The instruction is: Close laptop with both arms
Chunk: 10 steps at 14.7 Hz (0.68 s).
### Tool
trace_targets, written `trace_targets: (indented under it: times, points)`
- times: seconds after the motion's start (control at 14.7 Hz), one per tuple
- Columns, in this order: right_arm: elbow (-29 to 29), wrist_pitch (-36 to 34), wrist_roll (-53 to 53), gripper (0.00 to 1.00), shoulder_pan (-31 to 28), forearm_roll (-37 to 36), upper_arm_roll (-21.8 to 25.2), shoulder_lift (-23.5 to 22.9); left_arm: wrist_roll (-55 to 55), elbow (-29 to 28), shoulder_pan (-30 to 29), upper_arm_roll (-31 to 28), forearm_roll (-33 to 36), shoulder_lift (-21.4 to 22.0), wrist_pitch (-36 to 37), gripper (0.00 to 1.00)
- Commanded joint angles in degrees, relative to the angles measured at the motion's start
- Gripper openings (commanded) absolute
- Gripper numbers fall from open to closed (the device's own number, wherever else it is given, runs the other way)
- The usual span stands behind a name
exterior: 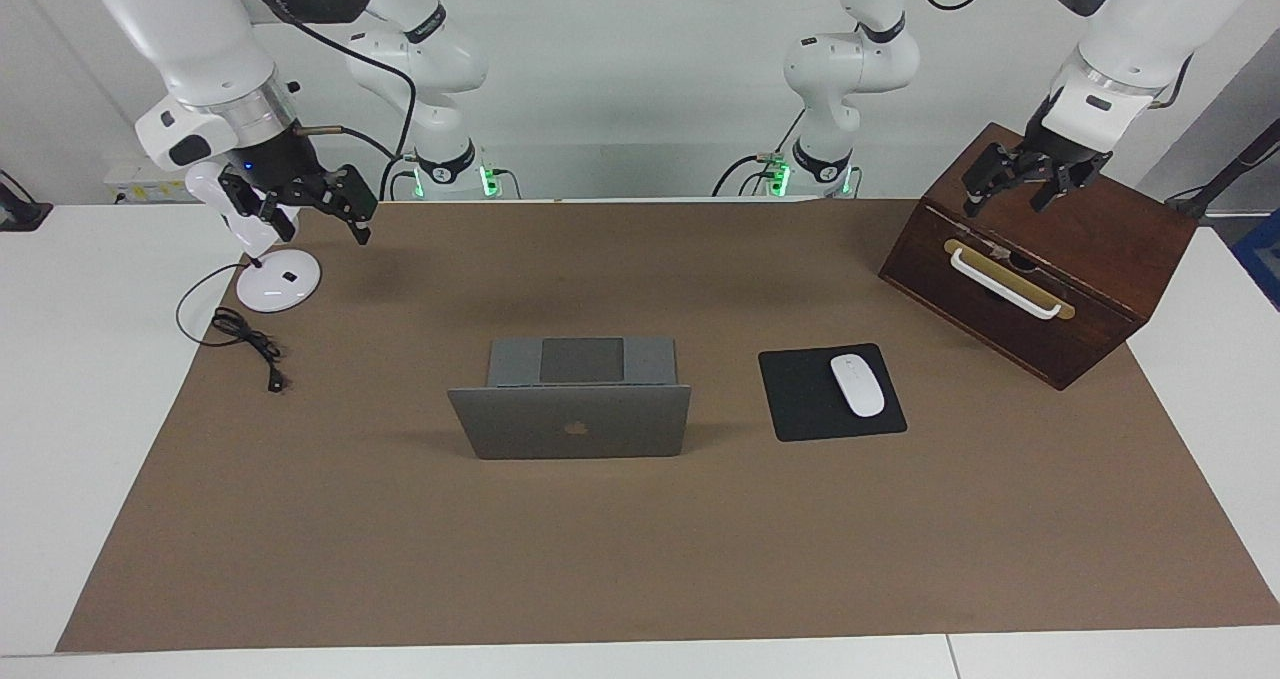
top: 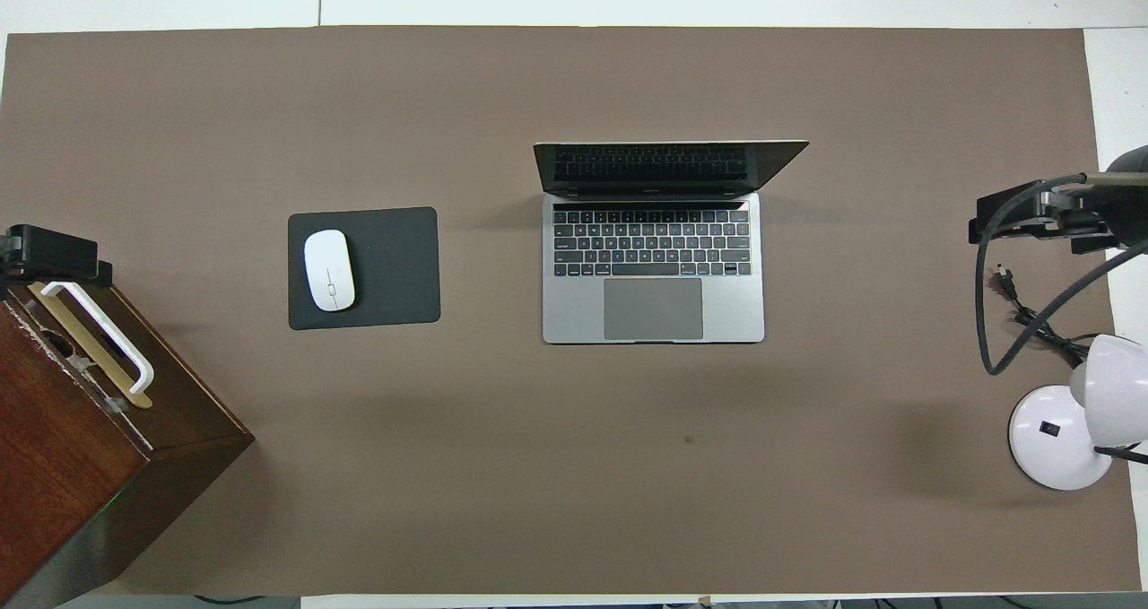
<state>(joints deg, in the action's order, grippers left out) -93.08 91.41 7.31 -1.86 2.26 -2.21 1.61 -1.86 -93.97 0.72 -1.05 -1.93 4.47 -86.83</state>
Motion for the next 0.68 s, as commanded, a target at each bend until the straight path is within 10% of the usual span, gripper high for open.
trace_targets:
  times: [0.0,0.61]
  points:
    - [-0.7,1.4,0.4,1.0,-0.6,-0.3,-0.6,0.2,0.6,-1.3,-0.5,0.2,0.8,1.0,-1.9,1.0]
    - [-0.7,1.4,0.0,1.0,-0.5,0.1,-0.6,0.4,0.7,-1.4,-0.5,0.2,0.5,1.0,-2.3,1.0]
